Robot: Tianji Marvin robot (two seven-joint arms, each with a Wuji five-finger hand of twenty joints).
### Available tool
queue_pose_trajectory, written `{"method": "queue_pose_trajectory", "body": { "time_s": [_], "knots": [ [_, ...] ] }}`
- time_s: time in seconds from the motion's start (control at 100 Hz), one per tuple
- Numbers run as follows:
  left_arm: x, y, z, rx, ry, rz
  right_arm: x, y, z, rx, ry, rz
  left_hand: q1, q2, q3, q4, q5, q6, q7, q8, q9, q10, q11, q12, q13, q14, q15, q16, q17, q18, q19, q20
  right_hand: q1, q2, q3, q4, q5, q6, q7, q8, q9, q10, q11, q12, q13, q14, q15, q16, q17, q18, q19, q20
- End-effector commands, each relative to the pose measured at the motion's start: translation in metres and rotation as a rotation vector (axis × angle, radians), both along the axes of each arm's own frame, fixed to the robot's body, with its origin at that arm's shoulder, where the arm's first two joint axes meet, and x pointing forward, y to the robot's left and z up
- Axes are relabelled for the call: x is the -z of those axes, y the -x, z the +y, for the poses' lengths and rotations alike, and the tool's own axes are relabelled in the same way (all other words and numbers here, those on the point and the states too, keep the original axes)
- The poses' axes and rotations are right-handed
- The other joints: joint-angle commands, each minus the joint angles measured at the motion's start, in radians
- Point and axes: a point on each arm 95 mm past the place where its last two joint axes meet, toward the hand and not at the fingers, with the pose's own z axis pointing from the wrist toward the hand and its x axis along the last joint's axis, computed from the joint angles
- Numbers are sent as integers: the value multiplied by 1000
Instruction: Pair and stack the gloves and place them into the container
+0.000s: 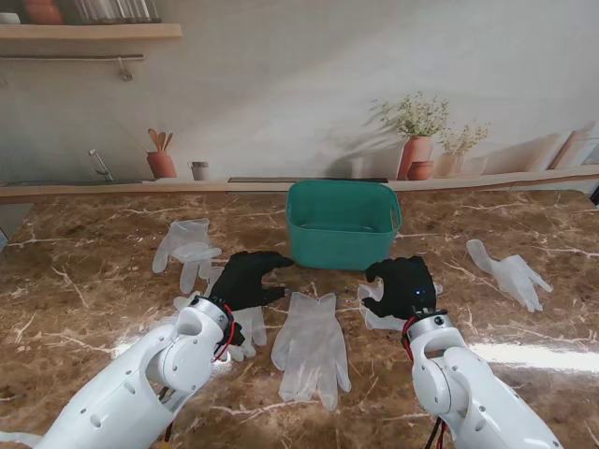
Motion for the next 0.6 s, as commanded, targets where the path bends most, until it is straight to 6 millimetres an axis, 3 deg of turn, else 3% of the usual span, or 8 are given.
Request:
{"method": "queue_pose_trajectory", "body": {
  "time_s": [0.0,0.21,0.31,0.49,0.59],
  "knots": [
    [4,10,3,-10,20,-23,13,13,-12,24,69,76,-30,31,-32,13,9,-12,-2,-7,-18,-17,-12,-15,-20,-45,-28,-13,-15,-22,-17,20,3,-51,43,9,24,-17,-1,25,-18,-15,-25,16,-17,-14,-23,5,-27,-13,-16,-11],
    [1,26,8,-15,70,-69,30,26,-19,12,185,174,-34,41,-64,15,20,-12,-2,-6,-22,-44,-26,-22,-31,-62,-50,-29,-24,-45,-159,-1,-25,-121,81,-3,-7,4,-161,-75,-100,-6,-117,-14,-126,-17,-90,-14,-102,-25,-125,-27],
    [-4,34,9,-12,81,-95,39,28,-19,1,215,199,-34,48,-81,18,13,-15,-8,-8,-28,-48,-33,-27,-41,-70,-63,-37,-27,-43,-213,26,-53,-146,95,-14,-48,14,-202,-116,-165,-2,-147,-30,-183,-26,-100,-18,-122,-34,-156,-23],
    [-11,43,12,-22,98,-135,53,27,-12,-21,241,192,-41,50,-93,19,14,-19,-6,-7,-28,-48,-37,-29,-45,-76,-68,-38,-36,-32,-230,60,-76,-168,109,-26,-54,7,-194,-125,-201,2,-142,-32,-218,-34,-89,-16,-134,-42,-172,-13],
    [-11,46,13,-27,99,-140,59,24,-8,-34,263,171,-41,50,-98,19,14,-19,-5,-7,-28,-47,-39,-30,-46,-74,-71,-39,-41,-29,-236,74,-47,-141,97,-27,-34,-24,-155,-112,-186,-3,-114,-25,-206,-35,-64,-12,-120,-42,-164,0]
  ]
}}
